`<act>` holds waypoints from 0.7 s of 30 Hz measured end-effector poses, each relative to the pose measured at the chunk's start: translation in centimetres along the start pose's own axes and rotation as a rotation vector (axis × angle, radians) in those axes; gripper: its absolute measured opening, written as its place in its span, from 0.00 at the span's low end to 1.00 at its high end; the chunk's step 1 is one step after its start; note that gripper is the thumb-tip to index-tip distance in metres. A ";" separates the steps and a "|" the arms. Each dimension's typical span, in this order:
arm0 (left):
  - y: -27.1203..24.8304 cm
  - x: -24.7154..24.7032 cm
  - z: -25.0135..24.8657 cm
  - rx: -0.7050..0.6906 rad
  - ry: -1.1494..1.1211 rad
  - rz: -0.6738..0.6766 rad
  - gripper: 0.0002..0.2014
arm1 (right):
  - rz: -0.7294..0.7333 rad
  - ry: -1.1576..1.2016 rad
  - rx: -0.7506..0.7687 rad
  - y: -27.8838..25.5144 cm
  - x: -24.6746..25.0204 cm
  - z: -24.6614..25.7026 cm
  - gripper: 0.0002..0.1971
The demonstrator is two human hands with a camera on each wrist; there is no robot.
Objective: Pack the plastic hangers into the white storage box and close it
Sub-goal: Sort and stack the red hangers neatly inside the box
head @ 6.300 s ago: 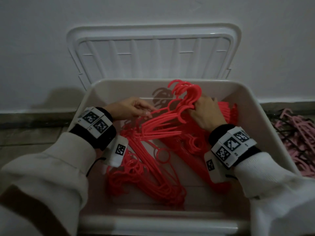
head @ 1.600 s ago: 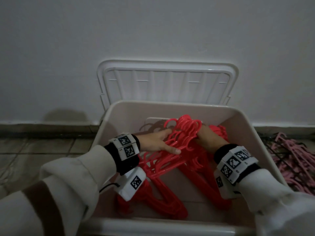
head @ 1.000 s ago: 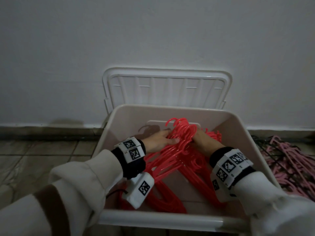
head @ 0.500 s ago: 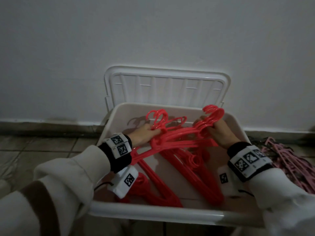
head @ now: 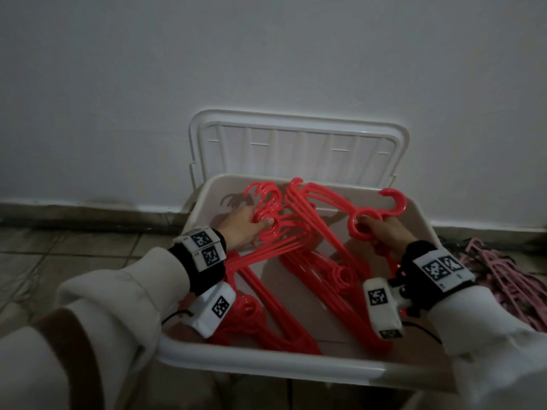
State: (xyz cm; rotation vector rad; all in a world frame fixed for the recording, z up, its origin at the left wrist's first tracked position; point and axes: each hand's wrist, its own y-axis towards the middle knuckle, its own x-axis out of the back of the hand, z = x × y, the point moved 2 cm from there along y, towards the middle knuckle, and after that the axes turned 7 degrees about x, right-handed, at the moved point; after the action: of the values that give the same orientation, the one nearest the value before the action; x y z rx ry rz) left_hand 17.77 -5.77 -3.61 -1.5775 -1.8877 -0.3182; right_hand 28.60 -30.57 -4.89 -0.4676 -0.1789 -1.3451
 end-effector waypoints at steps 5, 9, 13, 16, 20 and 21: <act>-0.5 0.2 -0.1 0.007 -0.015 -0.015 0.12 | 0.006 0.085 -0.010 -0.8 0.6 0.8 0.10; -0.6 -0.2 0.3 0.062 -0.153 0.090 0.05 | 0.032 0.081 0.060 -1.3 1.3 2.1 0.07; -0.8 -0.5 0.3 0.121 -0.207 0.088 0.09 | 0.008 0.049 0.105 -1.6 1.6 2.5 0.07; -0.8 -0.4 0.2 0.163 -0.196 0.043 0.12 | 0.004 0.005 0.080 -1.1 1.6 2.1 0.09; -0.8 0.1 0.3 0.252 -0.222 -0.097 0.08 | -0.011 -0.105 0.082 -0.2 1.6 1.3 0.08; -0.7 0.2 0.5 0.280 -0.209 -0.125 0.10 | -0.022 -0.102 0.085 0.0 1.6 1.2 0.08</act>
State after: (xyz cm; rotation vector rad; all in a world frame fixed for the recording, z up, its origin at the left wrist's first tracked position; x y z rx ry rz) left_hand 16.94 -5.52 -3.69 -1.3503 -2.0902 0.0606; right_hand 29.12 -31.55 -3.21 -0.4640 -0.3250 -1.3302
